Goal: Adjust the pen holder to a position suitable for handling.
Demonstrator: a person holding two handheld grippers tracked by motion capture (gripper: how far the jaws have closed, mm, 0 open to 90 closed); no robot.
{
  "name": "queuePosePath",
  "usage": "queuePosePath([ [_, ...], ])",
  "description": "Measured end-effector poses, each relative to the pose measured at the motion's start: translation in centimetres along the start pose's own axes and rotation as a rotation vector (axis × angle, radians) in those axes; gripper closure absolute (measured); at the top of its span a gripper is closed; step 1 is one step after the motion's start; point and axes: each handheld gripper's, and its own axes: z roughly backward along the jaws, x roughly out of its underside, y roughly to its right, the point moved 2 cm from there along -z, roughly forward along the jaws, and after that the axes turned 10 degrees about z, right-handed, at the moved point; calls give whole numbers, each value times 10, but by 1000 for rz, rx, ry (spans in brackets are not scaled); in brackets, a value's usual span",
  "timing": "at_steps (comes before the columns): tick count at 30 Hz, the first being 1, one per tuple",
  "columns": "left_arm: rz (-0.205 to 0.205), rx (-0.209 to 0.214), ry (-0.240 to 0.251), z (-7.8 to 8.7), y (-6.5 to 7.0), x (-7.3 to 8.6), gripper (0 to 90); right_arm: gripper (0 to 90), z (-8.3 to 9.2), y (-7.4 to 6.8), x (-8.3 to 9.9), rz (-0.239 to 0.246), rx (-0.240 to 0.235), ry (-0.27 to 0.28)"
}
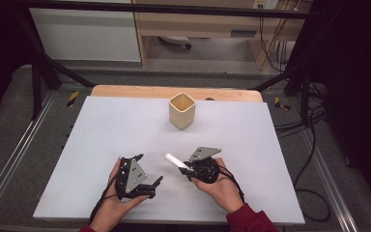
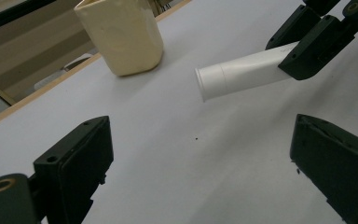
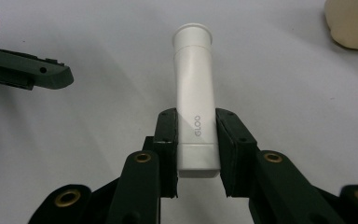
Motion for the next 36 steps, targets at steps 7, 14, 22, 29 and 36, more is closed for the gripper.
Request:
queuePosePath([
  [7,-33,-24,-3,1,1,0,67,711,0,-3,-1,7,-12,-11],
  [14,-80,-36,-9,0,4,0,73,711,0,-6,-3,9,-16,-17],
  [22,-134,-44,-23,0,8,0,114,711,-1,-8,-5,12,-29,-17],
  [29,-204,-67,-13,0,12,-1,107,711,-1,-9,-6,7,-39,-17],
  [36,-254,-89,-6,-2,16,-1,114,711,-2,-10,-7,6,-37,-17],
])
